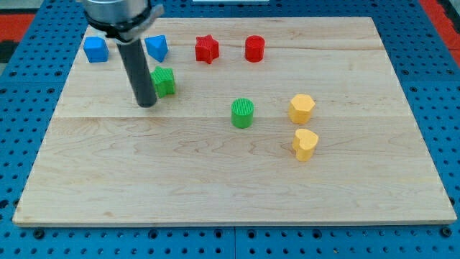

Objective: Place the green circle to the bottom left of the green star

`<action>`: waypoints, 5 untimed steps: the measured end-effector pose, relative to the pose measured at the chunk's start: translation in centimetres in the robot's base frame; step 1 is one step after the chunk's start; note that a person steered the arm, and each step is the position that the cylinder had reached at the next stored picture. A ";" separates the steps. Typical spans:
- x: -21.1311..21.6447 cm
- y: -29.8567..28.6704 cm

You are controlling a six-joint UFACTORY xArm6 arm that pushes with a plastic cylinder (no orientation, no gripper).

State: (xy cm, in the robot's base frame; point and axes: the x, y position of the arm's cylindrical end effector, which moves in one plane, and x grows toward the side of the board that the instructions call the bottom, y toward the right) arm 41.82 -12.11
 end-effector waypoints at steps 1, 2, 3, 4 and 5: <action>-0.7 6.5; -1.5 12.0; -1.8 18.4; 1.2 19.7; 3.6 17.8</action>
State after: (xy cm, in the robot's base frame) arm 45.37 5.66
